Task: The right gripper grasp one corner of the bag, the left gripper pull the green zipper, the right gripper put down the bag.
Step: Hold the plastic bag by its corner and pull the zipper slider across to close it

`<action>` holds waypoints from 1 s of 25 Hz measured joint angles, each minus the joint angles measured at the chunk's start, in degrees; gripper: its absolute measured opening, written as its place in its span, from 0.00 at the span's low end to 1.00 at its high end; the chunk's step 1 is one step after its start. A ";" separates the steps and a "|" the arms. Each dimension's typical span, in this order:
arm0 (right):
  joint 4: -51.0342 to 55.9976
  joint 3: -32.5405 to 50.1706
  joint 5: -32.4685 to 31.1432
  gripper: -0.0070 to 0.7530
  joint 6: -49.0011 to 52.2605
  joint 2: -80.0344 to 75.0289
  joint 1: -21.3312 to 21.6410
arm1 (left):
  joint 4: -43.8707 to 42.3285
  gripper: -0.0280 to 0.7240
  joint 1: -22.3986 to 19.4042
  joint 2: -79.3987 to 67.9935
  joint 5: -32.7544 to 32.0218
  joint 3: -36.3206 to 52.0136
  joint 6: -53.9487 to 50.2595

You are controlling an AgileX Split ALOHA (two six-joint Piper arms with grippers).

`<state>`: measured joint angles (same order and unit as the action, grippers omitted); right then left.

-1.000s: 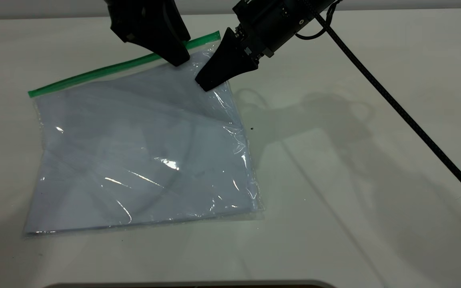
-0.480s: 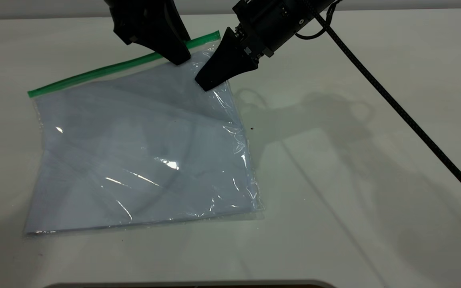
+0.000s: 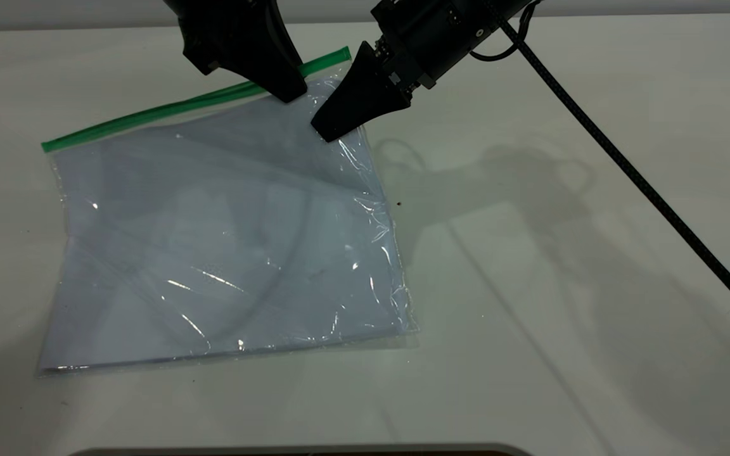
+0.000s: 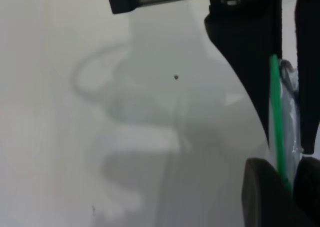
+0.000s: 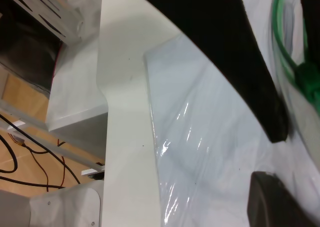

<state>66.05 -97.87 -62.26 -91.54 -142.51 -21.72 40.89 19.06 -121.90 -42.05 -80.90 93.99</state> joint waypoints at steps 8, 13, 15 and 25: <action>0.00 0.00 0.00 0.05 0.00 0.00 0.00 | 0.37 0.28 0.00 0.00 0.00 0.00 0.60; 0.00 0.00 0.00 0.05 0.00 0.00 0.00 | 0.56 0.28 0.00 0.00 -0.29 0.00 0.60; 0.00 0.00 0.00 0.05 0.00 0.00 0.00 | 0.87 0.27 -0.02 0.00 -0.29 0.00 0.66; 0.00 0.00 0.00 0.05 0.29 0.00 0.00 | 1.44 0.10 -0.07 0.00 -0.88 0.00 0.72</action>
<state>66.05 -97.87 -62.26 -91.24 -142.51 -21.72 42.33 19.00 -121.90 -42.93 -80.90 94.71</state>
